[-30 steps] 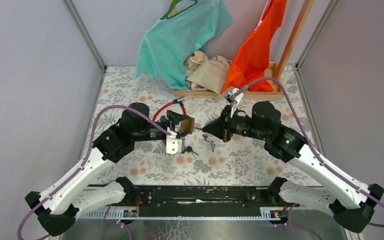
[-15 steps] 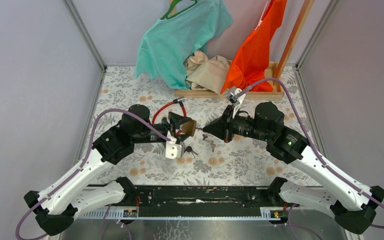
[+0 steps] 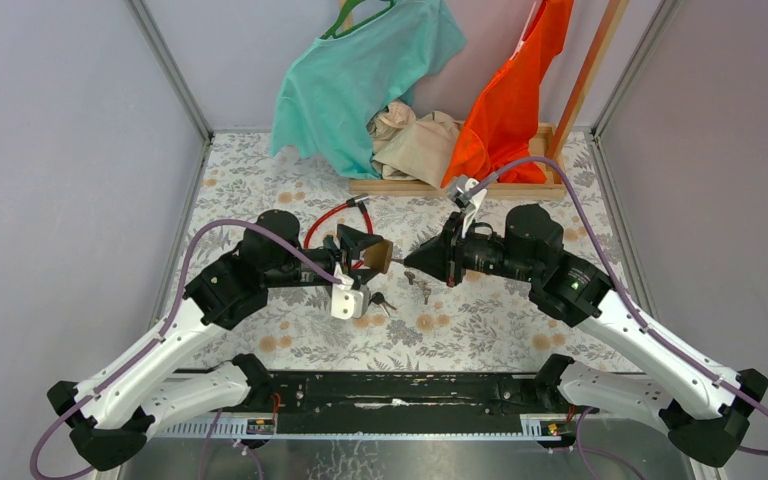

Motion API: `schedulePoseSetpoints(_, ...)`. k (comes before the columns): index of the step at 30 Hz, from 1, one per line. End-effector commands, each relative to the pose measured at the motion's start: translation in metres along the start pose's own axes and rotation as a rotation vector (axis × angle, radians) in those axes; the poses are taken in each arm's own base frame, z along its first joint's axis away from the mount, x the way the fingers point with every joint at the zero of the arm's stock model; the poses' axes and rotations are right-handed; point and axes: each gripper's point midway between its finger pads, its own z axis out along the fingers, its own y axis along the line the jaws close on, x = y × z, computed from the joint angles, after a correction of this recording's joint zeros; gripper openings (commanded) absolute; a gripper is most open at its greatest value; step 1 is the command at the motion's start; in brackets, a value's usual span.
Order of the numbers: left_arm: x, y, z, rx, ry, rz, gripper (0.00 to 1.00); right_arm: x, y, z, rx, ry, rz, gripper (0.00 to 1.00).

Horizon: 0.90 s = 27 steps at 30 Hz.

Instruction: Unlock with the key

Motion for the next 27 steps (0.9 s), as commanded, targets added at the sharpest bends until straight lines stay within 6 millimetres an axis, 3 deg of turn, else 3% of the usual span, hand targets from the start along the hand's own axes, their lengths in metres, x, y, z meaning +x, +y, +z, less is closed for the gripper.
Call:
schedulePoseSetpoints(1,-0.0275,0.036,-0.0093,-0.12,-0.063,0.102,0.0,-0.0086,0.0091,0.002,-0.041,-0.033,-0.018,0.0)
schedulePoseSetpoints(13,-0.0285,0.0395,-0.0102,-0.129,-0.057,0.095,0.0,-0.0039,0.0064,0.0036,-0.034,-0.023,-0.007,0.0)
schedulePoseSetpoints(27,-0.0297,0.039,-0.0107,-0.13,-0.056,0.099,0.0,-0.0113,0.0003,0.0044,0.005,-0.066,0.006,0.0)
